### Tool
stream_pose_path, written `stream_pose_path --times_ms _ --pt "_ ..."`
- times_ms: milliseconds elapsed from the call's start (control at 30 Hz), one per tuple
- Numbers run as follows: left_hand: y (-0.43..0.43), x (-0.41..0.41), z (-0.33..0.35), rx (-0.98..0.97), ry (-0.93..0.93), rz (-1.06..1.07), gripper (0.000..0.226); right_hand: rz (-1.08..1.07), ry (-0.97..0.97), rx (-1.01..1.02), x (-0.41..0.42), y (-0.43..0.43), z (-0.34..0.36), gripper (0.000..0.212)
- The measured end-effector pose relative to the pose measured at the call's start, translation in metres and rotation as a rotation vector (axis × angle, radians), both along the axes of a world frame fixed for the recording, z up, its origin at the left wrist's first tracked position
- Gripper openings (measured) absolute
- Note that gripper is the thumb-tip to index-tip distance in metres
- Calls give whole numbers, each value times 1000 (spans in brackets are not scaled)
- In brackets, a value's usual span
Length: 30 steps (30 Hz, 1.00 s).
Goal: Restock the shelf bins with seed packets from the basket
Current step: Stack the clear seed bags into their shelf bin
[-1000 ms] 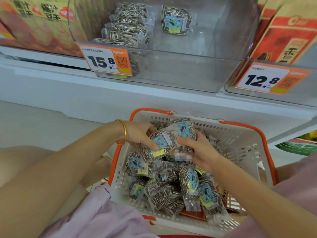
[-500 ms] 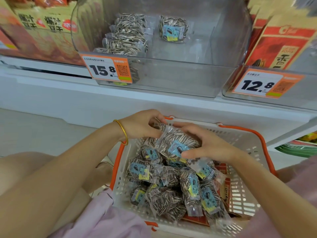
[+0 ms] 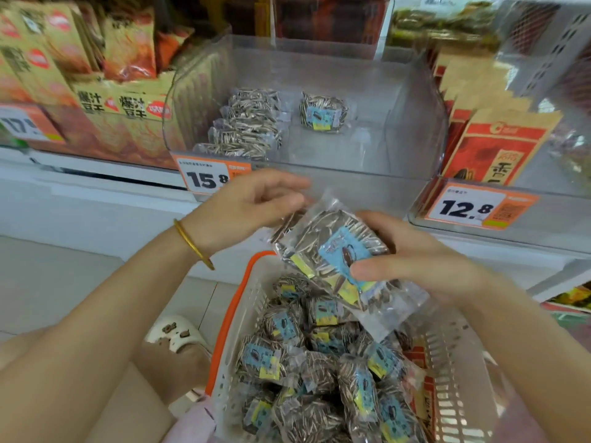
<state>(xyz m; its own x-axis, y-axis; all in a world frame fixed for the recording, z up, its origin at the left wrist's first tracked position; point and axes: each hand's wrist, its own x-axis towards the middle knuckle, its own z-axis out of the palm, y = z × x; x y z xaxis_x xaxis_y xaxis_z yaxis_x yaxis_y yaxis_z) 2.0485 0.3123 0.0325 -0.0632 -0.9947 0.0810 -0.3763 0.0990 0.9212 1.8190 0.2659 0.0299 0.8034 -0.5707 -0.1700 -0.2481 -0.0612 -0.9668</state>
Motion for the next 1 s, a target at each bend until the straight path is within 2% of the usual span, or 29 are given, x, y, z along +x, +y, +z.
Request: stream_pose_path --times_ms 67,100,133,200,267,300,367,433,467,533,667,800,1000 --pt "-10 7 23 -248 140 221 16 -13 -38 -41 9 -17 36 60" --pt "-17 13 29 -362 154 315 15 -34 -52 -29 16 -30 52 58" --pt "-26 19 32 -449 84 392 16 -64 -60 -2 24 -46 67 56" --pt "-47 33 29 -515 -304 463 23 -171 -43 6 45 -80 87 57" --pt "-61 45 20 -464 -678 382 32 -293 59 -63 68 -117 92 66" --pt "-65 48 15 -420 -788 334 39 -336 161 -115 79 -133 89 68" --pt "-67 49 9 -367 -893 315 54 -334 446 -236 99 -157 71 66" --pt "-70 50 7 -344 -932 319 60 -258 708 -407 113 -170 48 70" --pt "-71 50 6 -331 -944 315 62 -225 771 -510 118 -175 37 75" --pt "-74 52 4 -319 -964 291 67 -197 805 -689 127 -185 25 81" --pt "-76 52 1 -291 -974 264 75 -167 924 -968 141 -199 22 75" --pt "-76 51 3 -268 -995 252 83 -177 983 -1096 145 -200 16 58" --pt "-75 50 3 -285 -979 271 85 -189 1018 -1231 153 -192 1 69"
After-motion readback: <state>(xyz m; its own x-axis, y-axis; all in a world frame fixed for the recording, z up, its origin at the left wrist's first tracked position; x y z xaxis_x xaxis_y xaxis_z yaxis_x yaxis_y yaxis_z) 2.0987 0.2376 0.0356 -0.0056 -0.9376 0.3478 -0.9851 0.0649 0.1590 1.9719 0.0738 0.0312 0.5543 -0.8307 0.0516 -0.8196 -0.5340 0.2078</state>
